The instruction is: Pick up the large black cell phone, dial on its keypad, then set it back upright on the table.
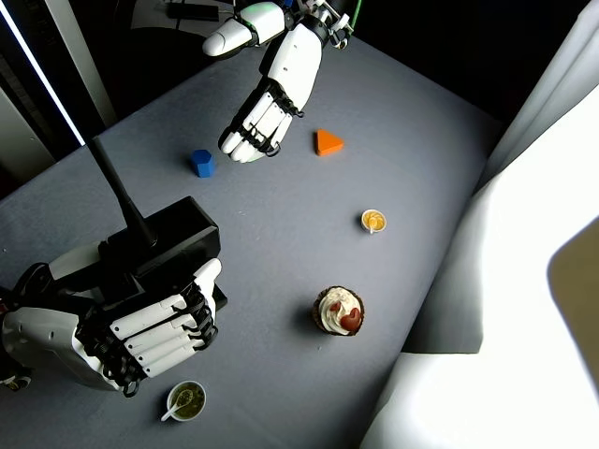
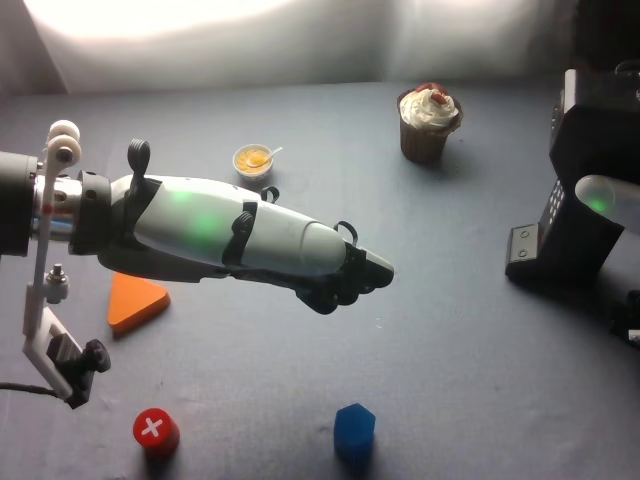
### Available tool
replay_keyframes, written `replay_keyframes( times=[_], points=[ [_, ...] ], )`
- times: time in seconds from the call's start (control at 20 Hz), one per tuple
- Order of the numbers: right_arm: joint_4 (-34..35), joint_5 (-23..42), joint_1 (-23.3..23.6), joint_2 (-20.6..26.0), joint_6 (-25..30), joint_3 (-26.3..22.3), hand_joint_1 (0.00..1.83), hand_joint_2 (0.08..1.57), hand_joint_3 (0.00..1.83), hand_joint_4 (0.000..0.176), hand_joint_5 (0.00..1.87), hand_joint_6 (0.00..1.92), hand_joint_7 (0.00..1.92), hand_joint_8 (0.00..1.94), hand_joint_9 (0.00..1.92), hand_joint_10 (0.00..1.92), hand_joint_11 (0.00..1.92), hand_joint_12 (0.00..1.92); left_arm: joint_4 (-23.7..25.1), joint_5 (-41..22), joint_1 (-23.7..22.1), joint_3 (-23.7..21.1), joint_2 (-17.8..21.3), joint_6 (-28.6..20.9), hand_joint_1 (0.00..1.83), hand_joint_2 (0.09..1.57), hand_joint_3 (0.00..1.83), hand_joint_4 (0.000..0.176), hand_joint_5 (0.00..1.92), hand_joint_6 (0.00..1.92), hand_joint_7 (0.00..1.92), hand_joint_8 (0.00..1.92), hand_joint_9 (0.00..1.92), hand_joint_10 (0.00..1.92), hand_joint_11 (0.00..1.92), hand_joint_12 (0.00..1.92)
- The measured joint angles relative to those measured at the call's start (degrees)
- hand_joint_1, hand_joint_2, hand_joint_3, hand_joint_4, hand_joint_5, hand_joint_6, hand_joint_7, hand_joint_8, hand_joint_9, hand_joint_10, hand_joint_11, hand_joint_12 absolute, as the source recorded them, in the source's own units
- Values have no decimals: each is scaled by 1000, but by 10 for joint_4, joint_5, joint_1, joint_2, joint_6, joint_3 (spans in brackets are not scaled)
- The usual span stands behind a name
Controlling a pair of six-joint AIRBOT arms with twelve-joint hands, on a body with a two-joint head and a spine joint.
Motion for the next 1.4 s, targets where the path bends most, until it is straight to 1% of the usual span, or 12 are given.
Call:
replay_keyframes(
  times=[0.05, 0.1, 0.15, 0.2, 0.25, 0.3, 0.85, 1.0, 1.05, 1.2, 1.35, 1.4],
  points=[
    [0, 0, 0, 0, 0, 0, 1127, 1204, 0, 0, 804, 1239, 722, 626, 887, 232, 618, 1135, 0, 0, 0, 0, 0, 0, 0, 1189, 0, 10, 211, 5, 207, 5, 214, 5, 0, 617],
    [0, 0, 0, 0, 0, 0, 1109, 1218, 0, 0, 772, 1282, 787, 99, 852, 115, 540, 1133, 0, 0, 0, 0, 0, 0, 0, 1190, 0, 9, 205, 1, 204, 2, 205, 0, 0, 592],
    [0, 0, 0, 0, 0, 0, 1109, 1218, 0, 0, 772, 1282, 787, 99, 852, 115, 540, 1133, 0, 0, 0, 0, 0, 0, 0, 1190, 0, 9, 205, 1, 204, 2, 205, 0, 0, 592],
    [0, 0, 0, 0, 0, 0, 1139, 1176, 0, 0, 665, 572, 761, 35, 818, 74, 485, 1131, 0, 0, 0, 0, 0, 0, 0, 1189, 0, 10, 209, 2, 202, 1, 204, 0, 0, 590],
    [-1, 0, 0, 0, 0, 0, 1130, 1159, 0, 0, 694, 228, 710, 10, 779, 37, 436, 1107, 0, 0, 0, 0, 0, 0, 0, 1191, 1, 9, 211, 3, 203, 1, 204, 0, 0, 588],
    [0, 0, 0, 0, 0, 0, 1123, 1128, 0, 0, 720, 83, 693, 2, 733, 10, 384, 1080, 0, 0, 0, 0, 0, 0, 0, 1187, 0, 10, 198, 1, 196, 1, 198, 0, 0, 564],
    [0, 2, 0, 1, 0, 0, 837, 1073, 0, 0, 440, 0, 406, 0, 344, 0, 5, 998, -1, 0, 0, 0, 0, 0, 0, 1192, 0, 10, 205, 3, 182, 0, 202, 1, 0, 612],
    [2, 12, 0, 2, 2, 0, 797, 1032, 0, 0, 329, 0, 267, 0, 256, 0, 0, 836, -1, 0, 0, 0, 0, 0, 0, 1192, 0, 9, 200, 0, 179, 1, 196, 1, 0, 622],
    [2, 15, 0, 2, 2, 0, 784, 1012, 0, 0, 268, 3, 200, 2, 205, 2, 0, 678, -1, 0, 0, 0, 0, 0, 0, 1192, 0, 10, 199, 2, 184, 5, 200, 6, 0, 603],
    [2, 15, 0, 2, 2, 0, 777, 992, 0, 7, 220, 0, 173, 1, 186, 0, 0, 587, -1, 0, 0, 0, 0, 0, 0, 1193, 0, 8, 202, 1, 192, 4, 208, 6, 0, 645],
    [0, 15, 0, 4, 2, 0, 579, 1006, 2, 54, 40, 2, 10, 0, 17, 0, 0, 200, -1, 0, 0, 0, 0, 0, 0, 1195, 1, 6, 204, 1, 187, 1, 197, 1, 0, 620],
    [1, 18, -5, 7, 3, 0, 517, 981, 0, 78, 1, 0, 0, 0, 0, 0, 0, 7, -1, 0, 0, -1, 0, 0, 0, 1192, 0, 9, 192, 2, 187, 0, 198, 3, 0, 633]
  ],
)
